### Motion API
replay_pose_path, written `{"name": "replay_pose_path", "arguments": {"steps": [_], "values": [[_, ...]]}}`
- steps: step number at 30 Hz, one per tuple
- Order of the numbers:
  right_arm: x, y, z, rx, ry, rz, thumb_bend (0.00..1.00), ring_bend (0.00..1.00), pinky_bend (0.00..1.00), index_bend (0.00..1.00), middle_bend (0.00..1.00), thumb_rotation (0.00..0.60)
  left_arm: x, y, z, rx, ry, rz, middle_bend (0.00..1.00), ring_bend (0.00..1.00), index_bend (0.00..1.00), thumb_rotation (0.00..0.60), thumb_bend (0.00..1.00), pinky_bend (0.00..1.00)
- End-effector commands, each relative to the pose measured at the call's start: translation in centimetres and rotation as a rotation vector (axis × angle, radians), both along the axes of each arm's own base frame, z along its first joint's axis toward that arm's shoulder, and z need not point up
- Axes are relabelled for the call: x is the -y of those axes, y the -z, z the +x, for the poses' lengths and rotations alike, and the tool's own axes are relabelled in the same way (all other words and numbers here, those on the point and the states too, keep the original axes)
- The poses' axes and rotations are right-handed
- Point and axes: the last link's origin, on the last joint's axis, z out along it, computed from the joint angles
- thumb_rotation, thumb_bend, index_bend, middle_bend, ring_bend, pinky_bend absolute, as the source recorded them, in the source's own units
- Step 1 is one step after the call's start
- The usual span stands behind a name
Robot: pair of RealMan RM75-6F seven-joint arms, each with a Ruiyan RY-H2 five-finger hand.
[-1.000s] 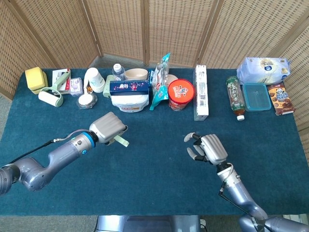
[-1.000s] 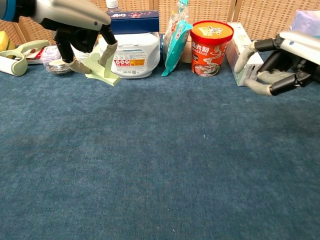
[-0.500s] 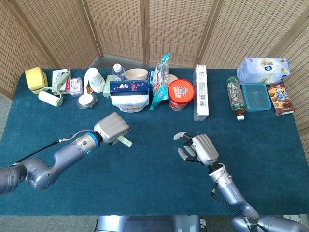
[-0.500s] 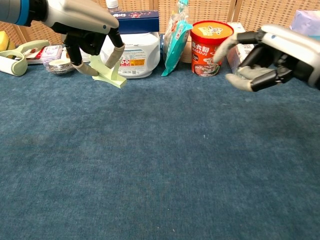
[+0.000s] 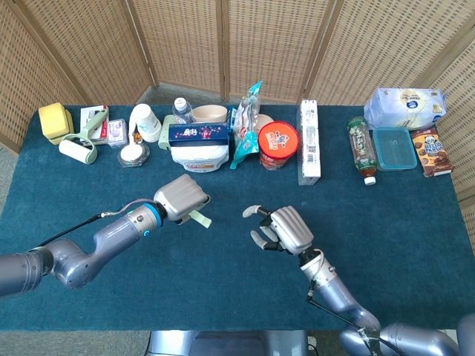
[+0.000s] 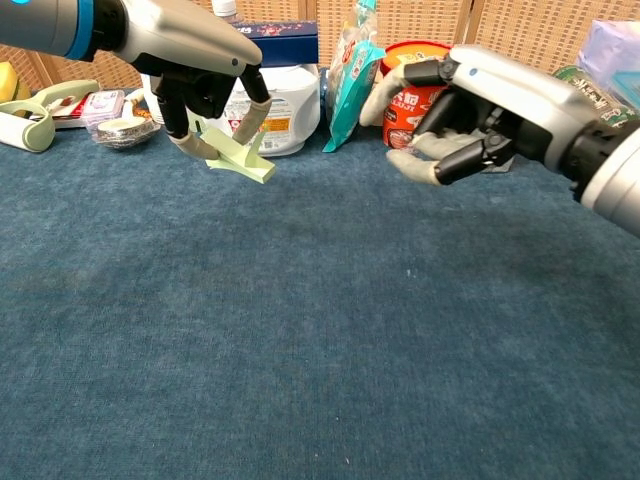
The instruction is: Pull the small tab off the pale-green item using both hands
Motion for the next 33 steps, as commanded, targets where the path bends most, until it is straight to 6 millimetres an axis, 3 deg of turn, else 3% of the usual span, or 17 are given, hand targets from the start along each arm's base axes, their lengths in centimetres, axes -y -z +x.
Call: {"name": "replay_pose_path", "arguments": {"steps": [1, 33], "values": [[0.1, 0.1, 0.4, 0.002, -0.007, 0.003, 0.43, 1.0, 0.93, 0.35, 1.0, 0.599, 0.0, 0.2, 0.2, -0.001, 0.001, -0.005, 1.0, 1.0, 0.6, 0.6, 0.38, 1.0], [0.0, 2.1, 4.0, -0.002, -0.063, 0.051, 0.43, 1.0, 0.92, 0.36, 1.0, 0.6, -0.3, 2.1, 2.0, 0.003, 0.005, -0.03, 1.0, 1.0, 0.6, 0.6, 0.38, 1.0]]}}
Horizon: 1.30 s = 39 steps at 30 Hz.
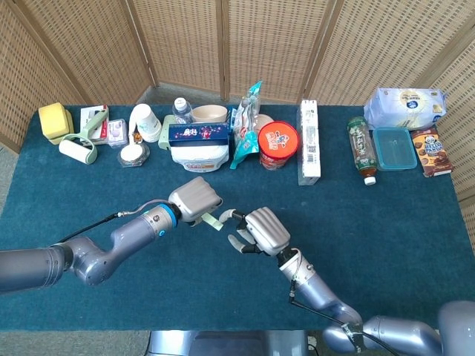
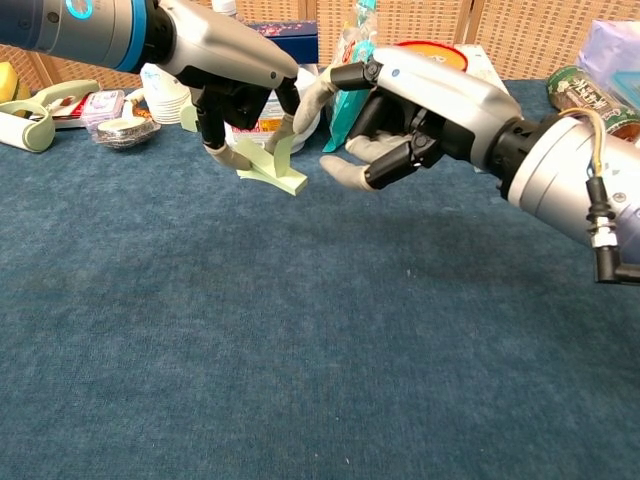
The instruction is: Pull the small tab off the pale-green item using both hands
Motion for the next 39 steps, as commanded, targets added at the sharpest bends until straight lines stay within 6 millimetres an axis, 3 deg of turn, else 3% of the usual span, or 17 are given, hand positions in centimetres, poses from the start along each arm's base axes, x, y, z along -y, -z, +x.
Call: {"name": "replay_pose_path", "arguments": {"steps": [1, 22, 39], "values": [[0.0, 0.1, 0.1, -0.001, 0.0, 0.002, 0.43, 1.0, 0.92, 0.36, 1.0, 0.6, 0.0, 0.1, 0.1, 0.0, 0.001, -0.001, 1.0, 1.0, 0.6, 0.6, 0.38, 1.0], [0.1, 0.5, 0.5, -0.016, -0.01, 0.015, 0.43, 1.0, 0.92, 0.32, 1.0, 0.6, -0.1, 0.5, 0.2, -0.004, -0.007, -0.005, 1.0, 1.0, 0.6, 0.6, 0.38, 1.0], [0.1, 1.1, 0.8, -0.017, -0.009, 0.021, 0.43, 1.0, 0.92, 0.41, 1.0, 0.6, 0.1, 0.5, 0.7, 0.005, -0.005, -0.01, 1.0, 1.0, 0.6, 0.6, 0.38, 1.0]]}}
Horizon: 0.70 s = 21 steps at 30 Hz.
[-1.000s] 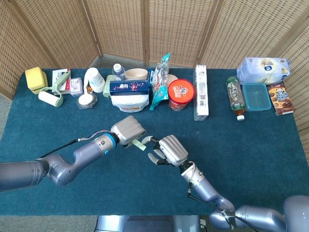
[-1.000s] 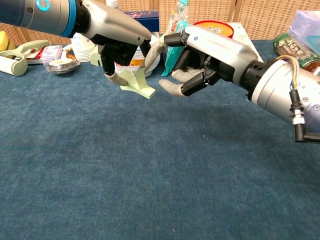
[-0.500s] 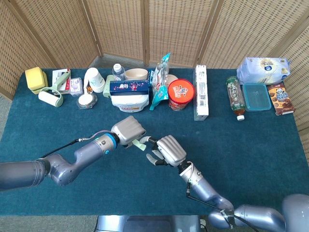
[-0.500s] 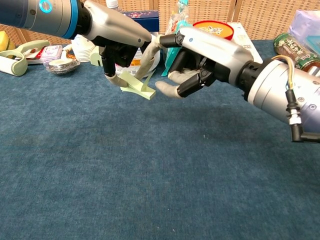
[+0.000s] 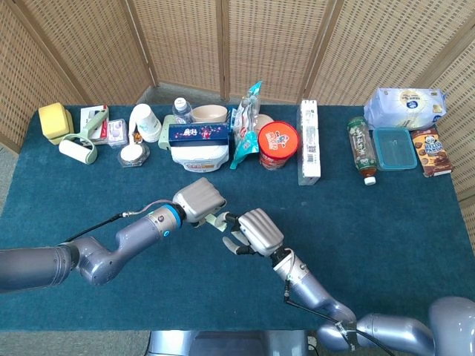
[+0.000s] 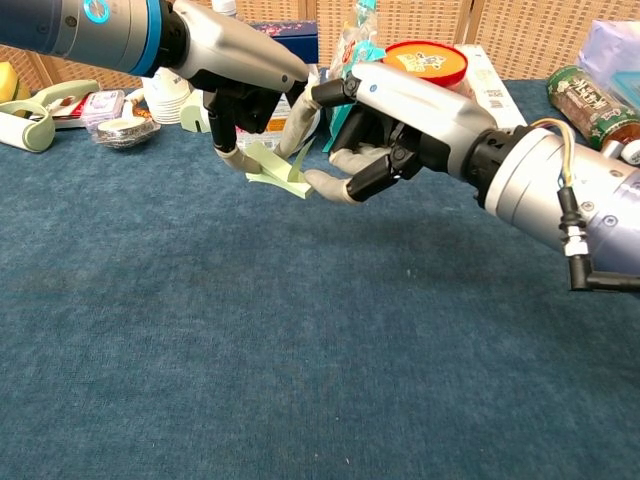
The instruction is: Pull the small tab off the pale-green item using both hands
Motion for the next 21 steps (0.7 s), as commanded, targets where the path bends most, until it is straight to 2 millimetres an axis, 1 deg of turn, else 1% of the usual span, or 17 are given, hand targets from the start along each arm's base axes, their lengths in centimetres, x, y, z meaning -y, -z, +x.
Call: {"name": "replay_pose_path", "arguments": {"steps": [1, 9, 13, 21], "values": [[0.04, 0.01, 0.03, 0.001, 0.0, 0.0, 0.43, 1.0, 0.92, 0.42, 1.0, 0.6, 0.07, -0.08, 0.05, 0.0, 0.002, -0.001, 1.0, 1.0, 0.6, 0.6, 0.38, 1.0], [0.27, -0.01, 0.06, -0.001, -0.002, -0.004, 0.43, 1.0, 0.93, 0.41, 1.0, 0.6, 0.27, -0.21, -0.05, -0.003, 0.004, -0.007, 1.0, 1.0, 0.6, 0.6, 0.38, 1.0], [0.3, 0.04, 0.07, -0.002, -0.002, -0.006, 0.43, 1.0, 0.93, 0.44, 1.0, 0.6, 0.23, -0.21, -0.04, 0.0, 0.003, -0.006, 1.0, 1.0, 0.6, 0.6, 0.38, 1.0], [0.38, 0.27, 0.16, -0.005, -0.003, -0.008, 0.43, 1.0, 0.92, 0.46, 1.0, 0.6, 0.38, -0.12, -0.05, 0.001, 0.003, -0.015, 1.0, 1.0, 0.6, 0.6, 0.38, 1.0]]}}
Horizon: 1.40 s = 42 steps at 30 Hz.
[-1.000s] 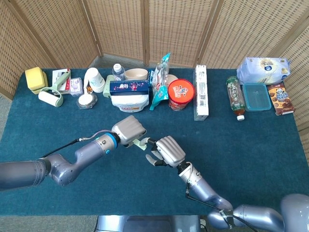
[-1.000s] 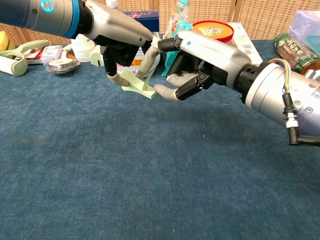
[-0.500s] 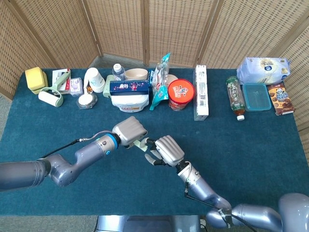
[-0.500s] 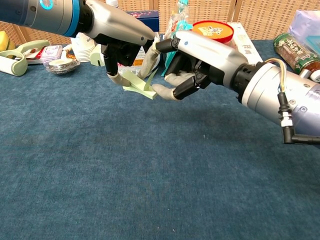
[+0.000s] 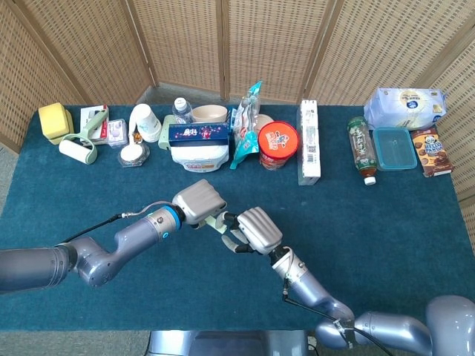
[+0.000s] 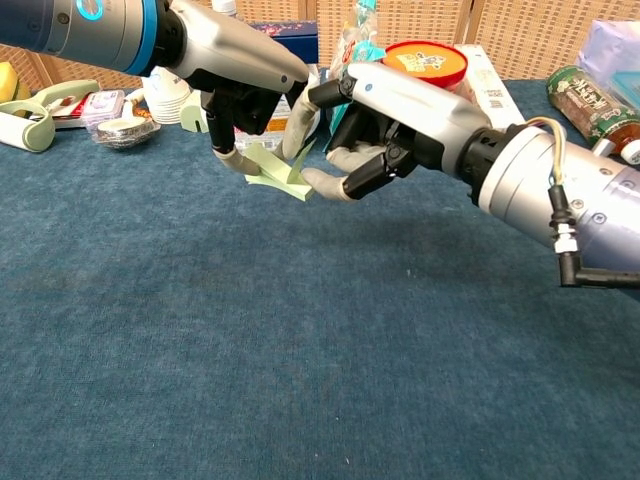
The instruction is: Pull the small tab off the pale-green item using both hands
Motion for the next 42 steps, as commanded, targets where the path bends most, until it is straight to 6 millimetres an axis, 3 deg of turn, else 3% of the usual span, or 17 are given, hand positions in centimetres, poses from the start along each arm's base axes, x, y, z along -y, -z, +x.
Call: {"name": "replay_pose_path", "arguments": {"steps": [1, 42], "values": [[0.07, 0.02, 0.0, -0.001, 0.0, -0.002, 0.43, 1.0, 0.92, 0.47, 1.0, 0.6, -0.03, -0.04, -0.06, 0.0, -0.002, 0.0, 1.0, 1.0, 0.59, 0.6, 0.38, 1.0], [0.43, 0.34, 0.22, 0.036, 0.015, -0.012, 0.5, 1.0, 0.93, 0.67, 1.0, 0.6, 0.08, 0.28, -0.27, -0.008, 0.0, -0.012, 1.0, 1.0, 0.59, 0.6, 0.38, 1.0]]}}
